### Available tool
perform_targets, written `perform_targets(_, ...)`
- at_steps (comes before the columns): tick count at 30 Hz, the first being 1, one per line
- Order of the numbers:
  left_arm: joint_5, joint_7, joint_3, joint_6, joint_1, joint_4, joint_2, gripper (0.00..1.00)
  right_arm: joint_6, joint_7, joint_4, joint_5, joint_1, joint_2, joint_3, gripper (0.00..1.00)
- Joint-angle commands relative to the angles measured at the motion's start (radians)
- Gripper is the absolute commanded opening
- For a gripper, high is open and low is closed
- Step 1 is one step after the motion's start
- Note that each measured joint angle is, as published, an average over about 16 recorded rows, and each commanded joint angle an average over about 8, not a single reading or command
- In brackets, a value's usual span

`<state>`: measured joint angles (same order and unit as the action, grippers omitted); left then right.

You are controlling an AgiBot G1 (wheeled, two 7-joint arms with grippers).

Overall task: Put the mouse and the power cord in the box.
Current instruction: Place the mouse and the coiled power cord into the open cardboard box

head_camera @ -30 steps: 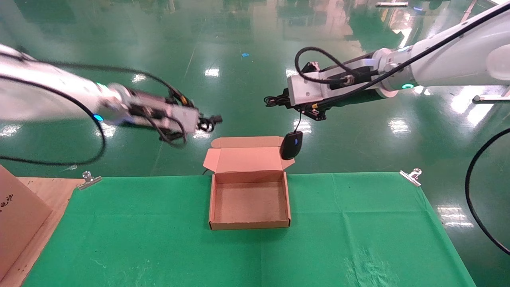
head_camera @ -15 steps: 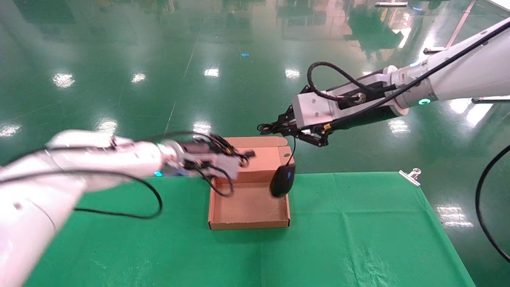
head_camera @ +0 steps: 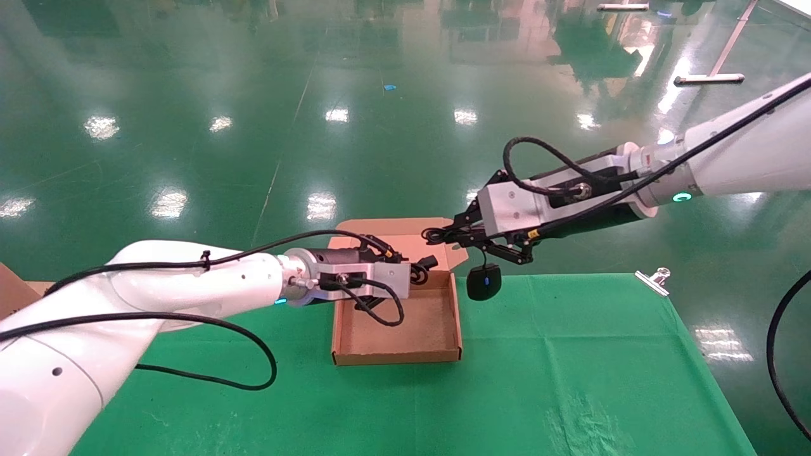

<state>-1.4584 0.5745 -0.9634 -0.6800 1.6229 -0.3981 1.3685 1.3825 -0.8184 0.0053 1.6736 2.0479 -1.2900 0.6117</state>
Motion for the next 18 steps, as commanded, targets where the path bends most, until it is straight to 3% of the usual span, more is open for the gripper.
perform_targets(1, 0.013, -0.007, -0.019, 0.005, 0.003, -0.002, 0.0, 0.99, -0.004, -0.003, -0.003, 0.001, -0.006, 0.003, 0.001, 0.0)
perform_targets(18, 0.113, -0.015, -0.133, 0.04, 0.018, -0.003, -0.002, 1.0, -0.012, -0.003, -0.007, -0.002, -0.04, -0.01, -0.002, 0.0)
